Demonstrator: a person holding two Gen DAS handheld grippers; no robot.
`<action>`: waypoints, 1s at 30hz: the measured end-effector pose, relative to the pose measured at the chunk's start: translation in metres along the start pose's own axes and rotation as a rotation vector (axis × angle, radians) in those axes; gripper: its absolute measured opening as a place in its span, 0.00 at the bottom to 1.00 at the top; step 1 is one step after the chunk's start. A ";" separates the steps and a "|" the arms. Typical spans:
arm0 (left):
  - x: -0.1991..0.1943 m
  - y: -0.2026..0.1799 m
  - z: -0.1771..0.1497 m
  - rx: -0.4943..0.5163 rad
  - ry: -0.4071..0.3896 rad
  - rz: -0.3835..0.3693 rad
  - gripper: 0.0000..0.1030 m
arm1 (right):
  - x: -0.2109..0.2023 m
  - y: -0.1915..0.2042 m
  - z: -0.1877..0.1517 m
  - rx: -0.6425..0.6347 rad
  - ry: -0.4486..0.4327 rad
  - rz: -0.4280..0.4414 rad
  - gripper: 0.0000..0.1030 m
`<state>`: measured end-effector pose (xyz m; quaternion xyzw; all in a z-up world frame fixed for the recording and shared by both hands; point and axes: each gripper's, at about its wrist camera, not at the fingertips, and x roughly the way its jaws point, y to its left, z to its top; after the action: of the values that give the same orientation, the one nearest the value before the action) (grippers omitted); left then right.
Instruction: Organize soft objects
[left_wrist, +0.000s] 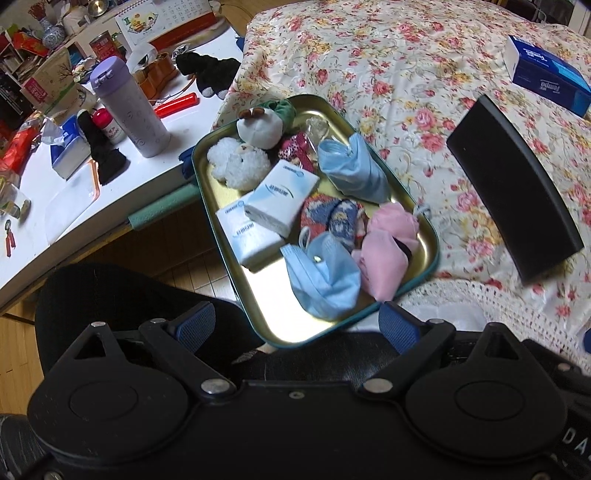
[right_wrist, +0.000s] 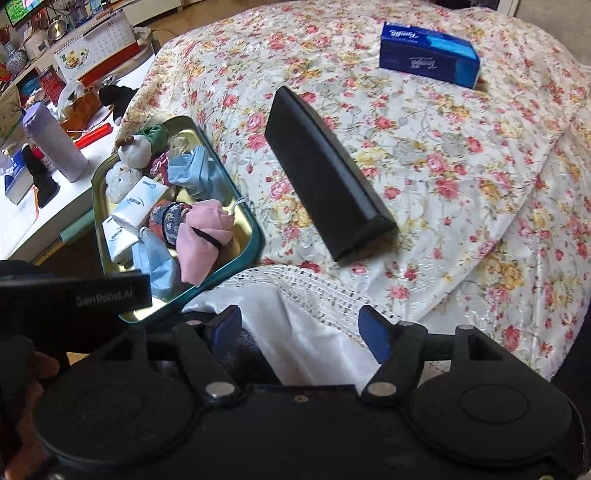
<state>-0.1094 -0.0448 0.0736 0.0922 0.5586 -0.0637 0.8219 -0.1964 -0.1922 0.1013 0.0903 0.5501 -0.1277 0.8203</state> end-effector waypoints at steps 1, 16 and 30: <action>0.000 -0.001 -0.002 -0.001 0.002 0.001 0.90 | -0.001 -0.001 -0.002 -0.004 -0.007 -0.008 0.69; -0.011 -0.004 -0.026 -0.005 -0.001 -0.015 0.90 | -0.005 -0.006 -0.016 -0.019 -0.015 -0.024 0.69; -0.025 -0.002 -0.039 -0.026 -0.051 -0.018 0.90 | -0.013 0.000 -0.020 -0.040 -0.042 -0.037 0.70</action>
<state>-0.1540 -0.0376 0.0823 0.0749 0.5388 -0.0660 0.8365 -0.2187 -0.1845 0.1061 0.0609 0.5366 -0.1335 0.8310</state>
